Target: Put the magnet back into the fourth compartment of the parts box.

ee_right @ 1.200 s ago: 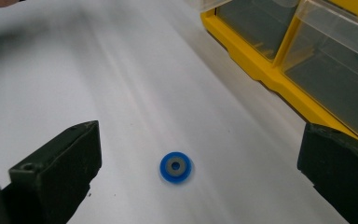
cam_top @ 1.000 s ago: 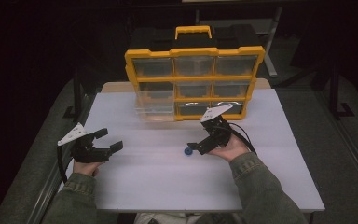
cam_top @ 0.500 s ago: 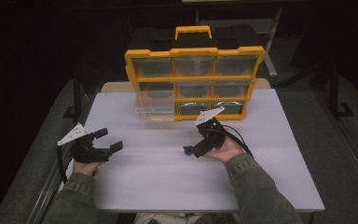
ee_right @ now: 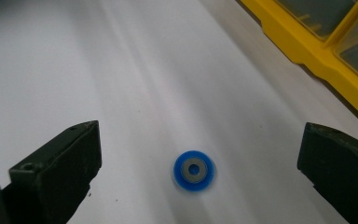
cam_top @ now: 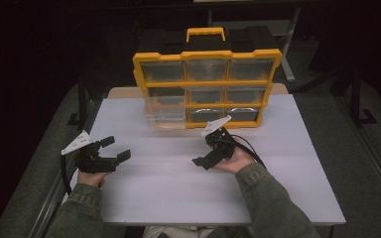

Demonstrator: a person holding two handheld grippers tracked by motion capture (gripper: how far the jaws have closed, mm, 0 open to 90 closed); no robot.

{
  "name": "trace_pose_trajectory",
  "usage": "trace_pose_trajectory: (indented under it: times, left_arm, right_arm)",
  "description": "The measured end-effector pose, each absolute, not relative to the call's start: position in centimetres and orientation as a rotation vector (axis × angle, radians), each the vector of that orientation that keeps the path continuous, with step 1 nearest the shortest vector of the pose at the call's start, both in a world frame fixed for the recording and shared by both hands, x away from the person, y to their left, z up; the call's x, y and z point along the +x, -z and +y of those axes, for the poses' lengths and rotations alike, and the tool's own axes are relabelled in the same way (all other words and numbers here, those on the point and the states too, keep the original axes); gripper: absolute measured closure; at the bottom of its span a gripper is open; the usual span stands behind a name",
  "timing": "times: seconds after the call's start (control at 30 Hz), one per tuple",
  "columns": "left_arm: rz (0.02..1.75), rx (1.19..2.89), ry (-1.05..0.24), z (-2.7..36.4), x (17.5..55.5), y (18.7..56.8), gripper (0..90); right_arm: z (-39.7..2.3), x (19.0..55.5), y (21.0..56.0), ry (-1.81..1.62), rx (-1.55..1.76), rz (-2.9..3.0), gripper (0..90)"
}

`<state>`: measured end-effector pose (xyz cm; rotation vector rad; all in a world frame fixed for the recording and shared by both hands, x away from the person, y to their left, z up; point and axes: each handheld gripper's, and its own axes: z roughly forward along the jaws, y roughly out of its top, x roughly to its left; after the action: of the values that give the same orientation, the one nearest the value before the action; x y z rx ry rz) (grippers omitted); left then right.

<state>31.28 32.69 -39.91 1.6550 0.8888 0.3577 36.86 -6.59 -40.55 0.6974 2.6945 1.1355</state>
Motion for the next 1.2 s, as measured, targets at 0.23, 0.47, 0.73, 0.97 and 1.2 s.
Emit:
trace_pose_trajectory:
  times: [0.23, 0.47, 0.73, 0.97, 1.2]
  left_arm:
    - [0.889, 1.656, -0.357, 32.7, 31.3, 39.9, 0.0]
    - [0.888, 1.657, -0.357, 32.7, 31.3, 39.9, 0.0]
    - [0.888, 1.657, -0.358, 32.7, 31.3, 39.9, 0.0]
    - [0.888, 1.657, -0.357, 32.7, 31.3, 39.9, 0.0]
    - [0.890, 1.656, -0.358, 32.7, 31.3, 39.9, 0.0]
  right_arm:
    - [-6.1, 37.1, 41.3, -1.084, 0.692, 2.725, 0.0]
    - [-5.7, 37.3, 42.0, -1.052, 0.696, 2.754, 0.0]
    - [-5.5, 37.4, 42.5, -1.052, 0.678, 2.792, 9.9]
    - [-5.3, 37.5, 43.0, -1.029, 0.703, 2.803, 14.7]
    - [-5.3, 37.6, 43.4, -1.011, 0.711, 2.823, 25.2]
